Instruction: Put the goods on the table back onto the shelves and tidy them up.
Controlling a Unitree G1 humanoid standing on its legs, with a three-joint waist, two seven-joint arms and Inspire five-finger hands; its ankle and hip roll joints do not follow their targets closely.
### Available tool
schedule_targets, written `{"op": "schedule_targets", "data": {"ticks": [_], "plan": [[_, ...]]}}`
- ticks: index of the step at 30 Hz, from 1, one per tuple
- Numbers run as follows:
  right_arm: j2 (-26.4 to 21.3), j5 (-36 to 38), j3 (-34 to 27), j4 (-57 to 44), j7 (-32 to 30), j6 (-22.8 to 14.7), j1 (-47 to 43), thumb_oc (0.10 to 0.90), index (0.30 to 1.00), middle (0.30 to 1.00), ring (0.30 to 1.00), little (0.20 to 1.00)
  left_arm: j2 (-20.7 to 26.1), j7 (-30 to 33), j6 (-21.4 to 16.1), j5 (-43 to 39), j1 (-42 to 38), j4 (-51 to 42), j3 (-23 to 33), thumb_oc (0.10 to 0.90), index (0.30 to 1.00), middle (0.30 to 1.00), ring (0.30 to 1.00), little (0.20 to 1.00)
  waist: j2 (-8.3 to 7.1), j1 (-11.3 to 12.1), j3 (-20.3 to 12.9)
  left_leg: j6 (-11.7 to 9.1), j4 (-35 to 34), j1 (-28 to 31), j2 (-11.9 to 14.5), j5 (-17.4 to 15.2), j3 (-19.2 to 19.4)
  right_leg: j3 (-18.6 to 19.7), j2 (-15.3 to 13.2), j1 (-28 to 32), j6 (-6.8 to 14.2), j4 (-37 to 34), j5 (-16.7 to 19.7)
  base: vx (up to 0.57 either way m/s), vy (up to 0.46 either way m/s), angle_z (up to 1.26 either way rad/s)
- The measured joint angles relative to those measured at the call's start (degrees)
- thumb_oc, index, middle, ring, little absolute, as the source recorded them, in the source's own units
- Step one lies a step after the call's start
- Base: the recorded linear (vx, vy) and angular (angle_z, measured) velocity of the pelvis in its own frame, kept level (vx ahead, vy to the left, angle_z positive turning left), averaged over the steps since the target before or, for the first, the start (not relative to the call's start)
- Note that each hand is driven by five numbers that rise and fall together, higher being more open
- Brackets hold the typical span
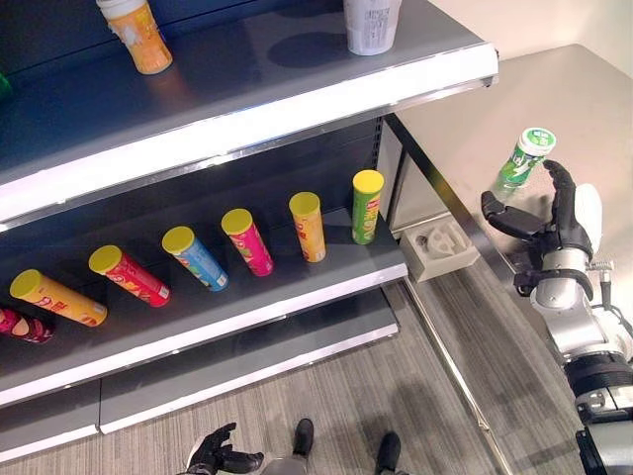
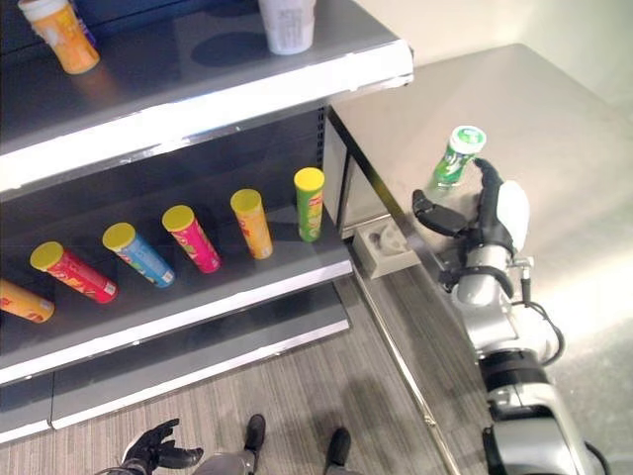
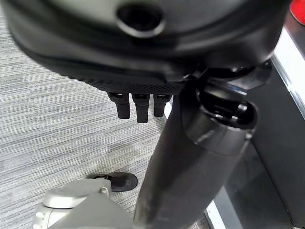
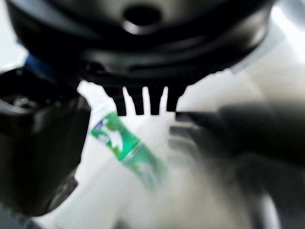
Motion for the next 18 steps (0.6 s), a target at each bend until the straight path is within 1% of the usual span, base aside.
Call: {"op": "schedule_targets", "data": {"ticks": [2, 7, 10, 14, 18], "plan": [[1.61, -2.2, -2.58, -4.08, -1.18, 0.45, 3.54, 0.8, 0.9, 0.9, 0.9, 0.9, 0.0, 0.03, 0.1, 0.14, 0.08, -0.32, 0.32, 0.8, 0.9, 0.9, 0.9, 0.9, 0.03, -0.21, 0.02, 0.0, -0.01, -0.01, -0.05, 0.0, -0.07, -0.03, -0.05, 0.0, 0.02, 0.01, -0.07, 0.0, -0.016, 0.0], [1.85, -4.32, -2.66, -4.63, -1.85, 1.4, 4.84, 0.8, 0.9, 0.9, 0.9, 0.9, 0.0, 0.15, 0.12, 0.4, 0.02, -0.39, 0.53, 0.8, 0.9, 0.9, 0.9, 0.9, 0.05, -0.95, 0.03, -0.01, -0.15, 0.01, -0.05, -0.01, -0.03, 0.03, -0.06, 0.0, 0.02, 0.0, -0.07, 0.0, 0.0, 0.0], [2.24, -4.35, -2.82, -4.63, -2.5, 1.73, 4.83, 0.8, 0.9, 0.9, 0.9, 0.9, 0.0, 0.16, 0.13, 0.4, 0.09, -0.39, 0.52, 0.8, 0.9, 0.9, 0.9, 0.9, 0.05, -1.22, 0.03, -0.01, -0.25, 0.01, -0.04, -0.01, 0.0, 0.05, -0.06, 0.0, 0.02, 0.0, -0.07, 0.0, 0.0, 0.0], [2.8, -4.25, -2.97, -3.5, -2.94, 1.75, 3.7, 0.8, 0.9, 0.9, 0.9, 0.9, 0.0, 0.16, 0.13, 0.4, 0.05, -0.52, 0.46, 0.8, 0.9, 0.9, 0.9, 0.9, 0.04, -1.43, 0.04, 0.0, -0.11, 0.01, -0.07, -0.01, 0.01, 0.07, -0.09, 0.0, 0.02, 0.0, -0.07, 0.0, 0.0, 0.0], [2.79, -2.73, -1.85, 1.03, -3.61, 1.89, -0.64, 0.8, 0.9, 0.9, 0.9, 0.9, 0.0, 0.17, 0.15, 0.37, 0.08, -0.45, 0.34, 0.8, 0.9, 0.9, 0.9, 0.9, 0.03, -1.51, 0.05, 0.0, -0.02, 0.05, -0.04, 0.0, 0.01, 0.11, -0.05, 0.0, 0.01, 0.0, -0.06, 0.0, 0.0, 0.0]]}}
